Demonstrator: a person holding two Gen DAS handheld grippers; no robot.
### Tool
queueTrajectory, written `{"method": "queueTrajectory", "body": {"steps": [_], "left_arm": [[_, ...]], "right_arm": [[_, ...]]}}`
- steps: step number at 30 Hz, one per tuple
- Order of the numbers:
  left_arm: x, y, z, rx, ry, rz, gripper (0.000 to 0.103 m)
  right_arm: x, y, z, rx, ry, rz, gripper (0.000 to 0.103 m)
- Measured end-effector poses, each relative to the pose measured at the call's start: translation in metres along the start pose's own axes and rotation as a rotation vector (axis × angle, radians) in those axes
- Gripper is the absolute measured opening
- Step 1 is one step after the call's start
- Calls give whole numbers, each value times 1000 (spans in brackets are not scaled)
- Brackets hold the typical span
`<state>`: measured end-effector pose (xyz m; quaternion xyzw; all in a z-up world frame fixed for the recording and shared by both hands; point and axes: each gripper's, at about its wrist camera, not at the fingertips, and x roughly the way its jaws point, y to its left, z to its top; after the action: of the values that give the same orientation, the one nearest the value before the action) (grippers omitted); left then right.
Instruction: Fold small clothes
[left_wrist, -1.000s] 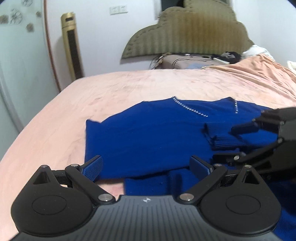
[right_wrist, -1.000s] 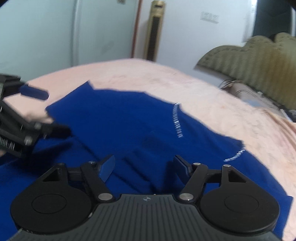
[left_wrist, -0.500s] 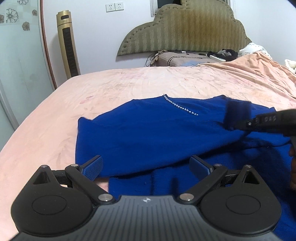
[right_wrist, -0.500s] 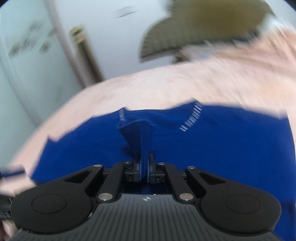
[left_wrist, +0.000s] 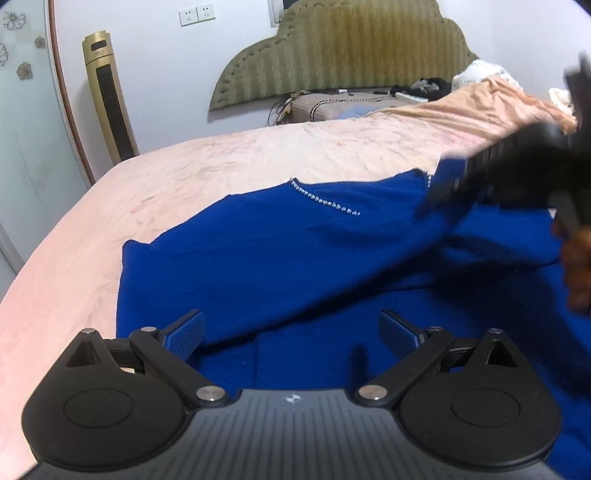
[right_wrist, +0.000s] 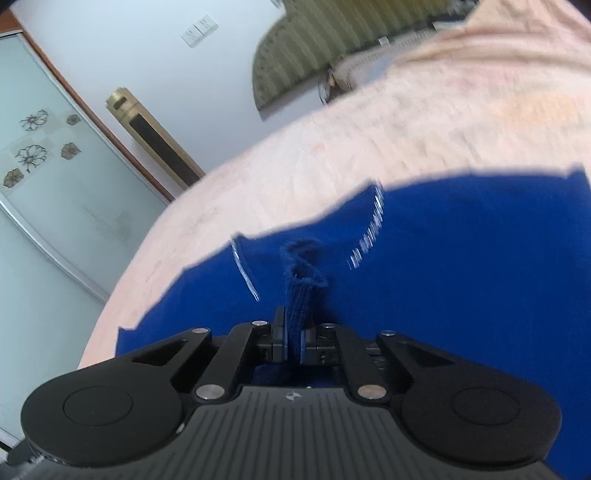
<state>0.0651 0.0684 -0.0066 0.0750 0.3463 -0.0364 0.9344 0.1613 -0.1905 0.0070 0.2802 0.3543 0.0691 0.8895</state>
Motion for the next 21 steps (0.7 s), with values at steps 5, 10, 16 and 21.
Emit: {"method": "queueTrajectory", "body": {"steps": [5, 10, 16, 21], "left_arm": [[3, 5, 1, -30, 10, 7, 100], [8, 10, 6, -54, 22, 5, 100], [10, 5, 5, -50, 29, -4, 100], [13, 4, 2, -51, 44, -3, 100]], "right_arm": [[-19, 8, 20, -59, -106, -42, 9], [-37, -16, 23, -6, -168, -87, 9], [-47, -49, 12, 37, -198, -164, 9], [-52, -71, 3, 72, -199, -208, 9]]}}
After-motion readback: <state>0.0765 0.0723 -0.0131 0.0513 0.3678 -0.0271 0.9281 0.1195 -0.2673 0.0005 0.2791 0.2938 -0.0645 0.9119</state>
